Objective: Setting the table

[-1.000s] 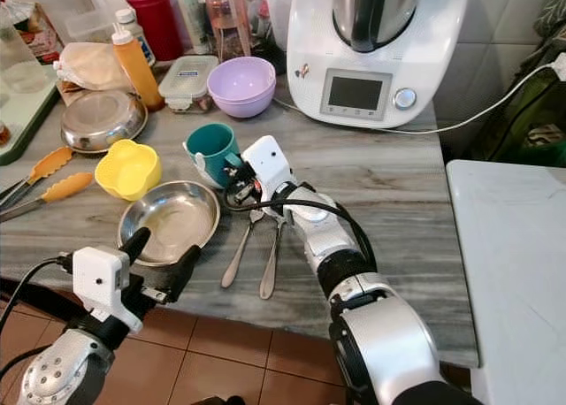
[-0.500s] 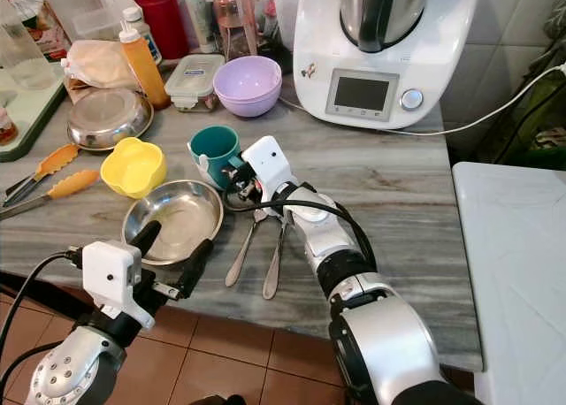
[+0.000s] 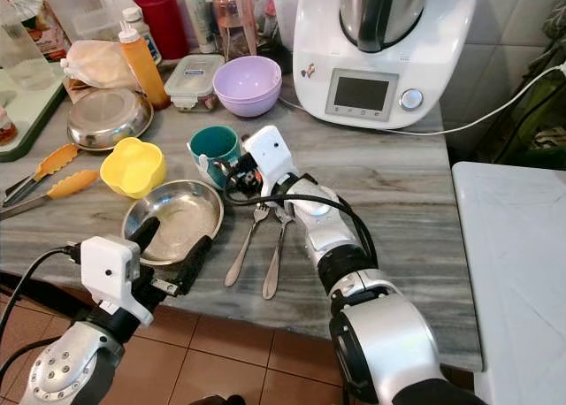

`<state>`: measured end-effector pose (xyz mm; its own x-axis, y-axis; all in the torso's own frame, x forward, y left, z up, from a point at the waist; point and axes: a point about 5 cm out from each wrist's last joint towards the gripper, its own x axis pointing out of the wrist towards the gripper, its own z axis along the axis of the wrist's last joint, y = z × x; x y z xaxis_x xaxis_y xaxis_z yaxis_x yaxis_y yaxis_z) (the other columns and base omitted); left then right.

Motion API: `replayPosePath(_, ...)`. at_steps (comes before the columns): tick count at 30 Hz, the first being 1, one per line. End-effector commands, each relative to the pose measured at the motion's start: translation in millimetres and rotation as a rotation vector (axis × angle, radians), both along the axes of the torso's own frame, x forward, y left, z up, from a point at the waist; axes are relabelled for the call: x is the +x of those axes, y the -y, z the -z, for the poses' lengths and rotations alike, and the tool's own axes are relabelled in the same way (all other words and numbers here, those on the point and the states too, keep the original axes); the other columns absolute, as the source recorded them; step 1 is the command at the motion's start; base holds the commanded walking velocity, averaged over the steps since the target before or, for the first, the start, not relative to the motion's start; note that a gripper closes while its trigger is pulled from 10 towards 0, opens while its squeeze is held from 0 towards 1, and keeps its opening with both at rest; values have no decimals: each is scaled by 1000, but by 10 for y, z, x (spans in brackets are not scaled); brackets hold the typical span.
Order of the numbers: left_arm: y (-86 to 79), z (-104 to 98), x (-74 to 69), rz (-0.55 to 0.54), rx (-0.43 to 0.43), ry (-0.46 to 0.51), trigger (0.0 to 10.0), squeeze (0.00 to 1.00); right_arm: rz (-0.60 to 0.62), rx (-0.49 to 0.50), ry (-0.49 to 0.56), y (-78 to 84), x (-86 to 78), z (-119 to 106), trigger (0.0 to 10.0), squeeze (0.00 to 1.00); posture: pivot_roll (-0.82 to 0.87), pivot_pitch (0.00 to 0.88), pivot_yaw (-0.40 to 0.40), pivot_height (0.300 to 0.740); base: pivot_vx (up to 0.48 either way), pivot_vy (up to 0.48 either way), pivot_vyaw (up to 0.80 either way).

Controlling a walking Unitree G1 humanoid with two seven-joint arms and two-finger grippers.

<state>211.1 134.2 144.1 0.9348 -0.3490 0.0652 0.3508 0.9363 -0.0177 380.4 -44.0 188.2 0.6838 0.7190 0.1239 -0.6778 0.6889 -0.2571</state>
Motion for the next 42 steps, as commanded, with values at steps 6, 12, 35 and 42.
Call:
replayPosePath(6, -69, 80, 35, -18, 12, -5, 10000, 0, 28, 104, 103, 115, -16, -217, 10000, 1000, -27, 117, 75, 740, 0, 0, 0)
replayPosePath(12, -89, 149, 88, -64, 24, -9, 10000, 0, 81, 93, 110, 306, -74, -138, 10000, 1000, -42, 90, 60, 740, 0, 0, 0)
replayPosePath(35, -414, 215, 238, -440, 54, 29, 10000, 0, 425, 63, 31, 831, -464, 146, 10000, 1000, -91, 54, 34, 740, 0, 0, 0)
replayPosePath(42, -469, 234, 257, -507, 66, 29, 10000, 0, 377, 65, 29, 727, -591, 141, 10000, 0, -108, 45, 29, 740, 0, 0, 0)
